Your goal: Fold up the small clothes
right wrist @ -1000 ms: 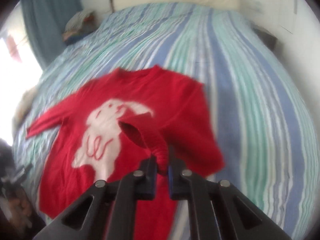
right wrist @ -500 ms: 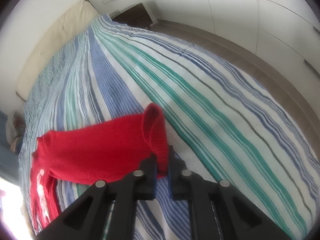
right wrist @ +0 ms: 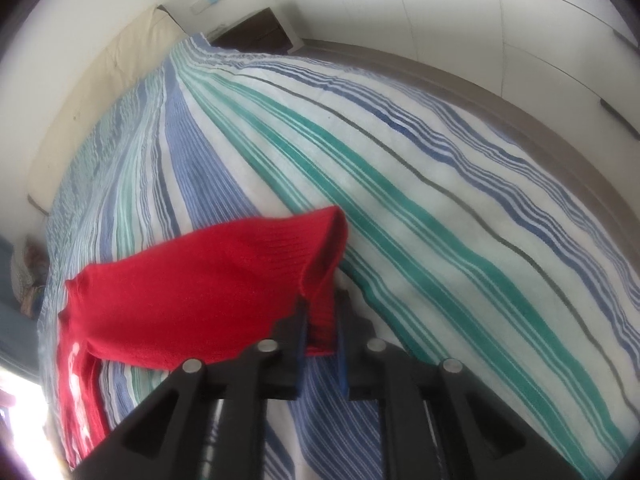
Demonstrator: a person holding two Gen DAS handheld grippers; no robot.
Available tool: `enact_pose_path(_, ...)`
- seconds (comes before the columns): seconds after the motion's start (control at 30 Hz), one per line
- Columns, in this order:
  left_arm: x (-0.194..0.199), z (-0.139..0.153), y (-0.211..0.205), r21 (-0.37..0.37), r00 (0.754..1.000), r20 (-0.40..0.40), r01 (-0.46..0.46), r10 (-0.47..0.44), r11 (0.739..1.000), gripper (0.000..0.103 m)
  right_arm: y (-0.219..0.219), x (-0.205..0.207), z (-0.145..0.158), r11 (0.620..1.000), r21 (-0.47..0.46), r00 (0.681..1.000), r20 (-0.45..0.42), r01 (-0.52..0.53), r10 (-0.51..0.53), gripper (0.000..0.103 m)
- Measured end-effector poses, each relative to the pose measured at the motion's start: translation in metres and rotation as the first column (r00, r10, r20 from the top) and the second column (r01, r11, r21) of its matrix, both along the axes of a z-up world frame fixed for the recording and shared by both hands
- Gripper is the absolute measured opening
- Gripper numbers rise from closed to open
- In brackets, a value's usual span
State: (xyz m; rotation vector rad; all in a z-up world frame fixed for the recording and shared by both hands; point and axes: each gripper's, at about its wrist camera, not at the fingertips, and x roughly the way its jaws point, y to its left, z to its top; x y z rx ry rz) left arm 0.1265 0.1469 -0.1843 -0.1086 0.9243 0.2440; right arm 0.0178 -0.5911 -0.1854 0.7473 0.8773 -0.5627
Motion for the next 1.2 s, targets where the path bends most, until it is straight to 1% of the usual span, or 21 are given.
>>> enact_pose_path(0.13,0.0,0.002,0.002,-0.014,1.0,-0.003,-0.008,0.008,1.0,0.091,-0.005,-0.022,0.008,0.998,-0.063,0.999,-0.029,0.013,-0.015,0.01)
enact_pose_path(0.23,-0.002,0.007,-0.001,-0.026,1.0,-0.029,0.004,-0.005,1.0,0.091,-0.004,-0.044,0.019,0.992,-0.121,0.998,-0.043,0.035,-0.041,0.011)
enact_pose_path(0.27,-0.005,0.011,-0.004,-0.036,0.999,-0.046,0.026,-0.027,0.999,0.091,-0.001,-0.052,0.025,0.989,-0.141,0.998,-0.04,0.039,-0.046,0.018)
enact_pose_path(0.3,-0.008,0.014,-0.009,-0.052,0.996,-0.062,0.06,-0.063,0.997,0.091,0.006,-0.058,0.032,0.987,-0.157,0.999,-0.034,0.028,-0.033,0.019)
enact_pose_path(0.33,-0.013,0.015,-0.015,-0.067,0.991,-0.083,0.099,-0.104,0.993,0.091,0.017,-0.062,0.038,0.987,-0.161,1.0,-0.028,-0.012,0.007,0.019)
enact_pose_path(0.4,-0.024,0.015,-0.031,-0.108,0.973,-0.128,0.18,-0.193,0.978,0.091,0.049,-0.07,0.049,0.98,-0.146,0.991,-0.016,-0.132,0.132,0.02)
enact_pose_path(0.43,-0.029,0.012,-0.038,-0.129,0.962,-0.145,0.214,-0.232,0.968,0.091,0.07,-0.073,0.051,0.972,-0.116,0.979,0.002,-0.203,0.205,0.022)
enact_pose_path(0.5,-0.037,0.007,-0.053,-0.157,0.942,-0.171,0.263,-0.288,0.952,0.091,0.116,-0.076,0.051,0.94,-0.007,0.939,0.057,-0.341,0.341,0.028)
enact_pose_path(0.53,-0.04,0.004,-0.059,-0.168,0.934,-0.177,0.28,-0.309,0.945,0.091,0.141,-0.077,0.048,0.912,0.057,0.912,0.092,-0.406,0.4,0.028)
enact_pose_path(0.63,-0.042,-0.001,-0.073,-0.16,0.923,-0.181,0.313,-0.34,0.936,0.086,0.218,-0.071,0.024,0.788,0.214,0.817,0.163,-0.577,0.553,0.031)
enact_pose_path(0.7,-0.041,-0.001,-0.077,-0.179,0.917,-0.174,0.328,-0.358,0.928,0.07,0.257,-0.063,0.007,0.727,0.251,0.768,0.182,-0.64,0.614,0.036)
enact_pose_path(0.73,-0.039,-0.002,-0.077,-0.198,0.916,-0.17,0.329,-0.363,0.923,0.064,0.271,-0.061,0.001,0.717,0.234,0.754,0.172,-0.657,0.634,0.038)
enact_pose_path(0.77,-0.037,-0.003,-0.077,-0.225,0.914,-0.166,0.33,-0.37,0.917,0.044,0.282,-0.057,-0.004,0.714,0.219,0.746,0.164,-0.665,0.645,0.04)
enact_pose_path(0.8,-0.034,-0.004,-0.077,-0.252,0.91,-0.169,0.331,-0.378,0.909,0.017,0.29,-0.053,-0.009,0.706,0.225,0.741,0.17,-0.671,0.65,0.04)
enact_pose_path(0.83,-0.032,-0.004,-0.076,-0.256,0.911,-0.172,0.326,-0.374,0.91,0.006,0.296,-0.046,-0.015,0.692,0.246,0.733,0.185,-0.679,0.654,0.04)
enact_pose_path(0.87,-0.031,-0.003,-0.075,-0.26,0.912,-0.173,0.321,-0.371,0.911,0.004,0.302,-0.042,-0.018,0.672,0.259,0.719,0.19,-0.693,0.668,0.034)
enact_pose_path(0.9,-0.031,0.0,-0.074,-0.273,0.913,-0.171,0.318,-0.371,0.908,0.003,0.307,-0.035,-0.019,0.664,0.244,0.705,0.162,-0.707,0.691,0.004)
enact_pose_path(0.93,-0.034,0.005,-0.071,-0.282,0.912,-0.165,0.321,-0.375,0.904,0.003,0.312,-0.031,-0.019,0.666,0.218,0.696,0.116,-0.714,0.708,0.004)
enact_pose_path(1.0,-0.041,0.02,-0.067,-0.291,0.907,-0.15,0.34,-0.394,0.894,0.002,0.309,-0.033,-0.012,0.664,0.226,0.696,0.106,-0.713,0.711,0.004)
enact_pose_path(1.1,-0.052,0.035,-0.066,-0.264,0.891,-0.151,0.381,-0.428,0.886,0.002,0.3,-0.045,0.008,0.657,0.221,0.686,0.095,-0.721,0.721,0.004)
enact_pose_path(1.2,-0.052,0.023,-0.073,-0.213,0.879,-0.215,0.383,-0.425,0.899,0.002,0.294,-0.055,0.015,0.651,0.249,0.686,0.093,-0.718,0.721,0.003)
